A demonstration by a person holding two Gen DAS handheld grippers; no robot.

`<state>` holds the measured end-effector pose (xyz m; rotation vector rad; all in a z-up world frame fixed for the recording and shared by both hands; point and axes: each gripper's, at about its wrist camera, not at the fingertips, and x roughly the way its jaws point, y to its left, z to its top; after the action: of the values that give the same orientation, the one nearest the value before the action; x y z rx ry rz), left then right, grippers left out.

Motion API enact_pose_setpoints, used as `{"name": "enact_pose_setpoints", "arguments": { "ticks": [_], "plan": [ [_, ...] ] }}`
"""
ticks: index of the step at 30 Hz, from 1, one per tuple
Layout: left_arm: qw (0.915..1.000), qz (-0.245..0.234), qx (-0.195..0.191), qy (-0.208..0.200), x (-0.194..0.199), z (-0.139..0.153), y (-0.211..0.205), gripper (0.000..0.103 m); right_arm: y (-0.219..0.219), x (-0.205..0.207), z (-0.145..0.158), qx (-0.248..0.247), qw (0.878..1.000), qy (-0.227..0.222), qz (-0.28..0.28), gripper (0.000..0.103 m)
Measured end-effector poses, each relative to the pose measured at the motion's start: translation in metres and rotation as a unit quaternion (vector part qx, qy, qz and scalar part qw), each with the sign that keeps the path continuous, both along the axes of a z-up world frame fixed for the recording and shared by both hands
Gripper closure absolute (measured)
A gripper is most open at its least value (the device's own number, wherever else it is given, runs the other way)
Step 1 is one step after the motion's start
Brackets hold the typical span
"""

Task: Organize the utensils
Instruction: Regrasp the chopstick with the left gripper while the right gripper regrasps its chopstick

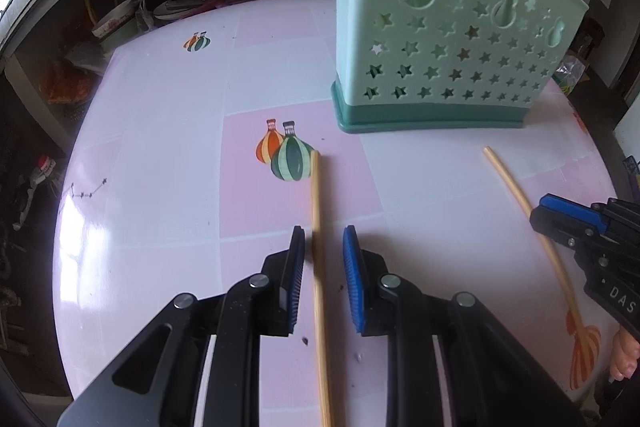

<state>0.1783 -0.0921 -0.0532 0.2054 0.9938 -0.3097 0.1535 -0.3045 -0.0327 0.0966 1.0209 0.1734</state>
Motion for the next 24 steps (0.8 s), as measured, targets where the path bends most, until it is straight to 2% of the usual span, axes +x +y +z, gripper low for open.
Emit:
{"name": "enact_pose_setpoints", "arguments": {
  "ticks": [8, 13, 18, 20, 22, 24],
  "plan": [
    [0.9998, 0.009, 0.006, -0.015, 0.014, -0.002, -0.002, 0.085, 0.003, 0.009, -0.007, -0.012, 1.000, 0.001, 0.006, 0.089],
    [0.9995, 0.013, 0.010, -0.029, 0.017, -0.004, -0.006, 0.095, 0.007, 0.012, -0.007, -0.024, 1.000, -0.009, 0.011, 0.089],
    [0.9990, 0.020, 0.013, -0.037, 0.015, -0.003, -0.013, 0.097, 0.010, 0.015, -0.008, -0.033, 0.999, -0.013, 0.013, 0.089],
    [0.9989, 0.024, 0.011, -0.038, 0.015, -0.003, -0.013, 0.097, 0.012, 0.014, -0.008, -0.042, 0.999, -0.015, 0.015, 0.091],
    [0.9988, 0.027, 0.013, -0.040, 0.012, -0.004, -0.013, 0.097, 0.011, 0.014, -0.009, -0.040, 0.999, -0.013, 0.015, 0.098],
    [0.9987, 0.029, 0.012, -0.041, 0.010, -0.003, -0.013, 0.097, 0.010, 0.013, -0.009, -0.035, 0.999, -0.009, 0.014, 0.098]
  ]
}}
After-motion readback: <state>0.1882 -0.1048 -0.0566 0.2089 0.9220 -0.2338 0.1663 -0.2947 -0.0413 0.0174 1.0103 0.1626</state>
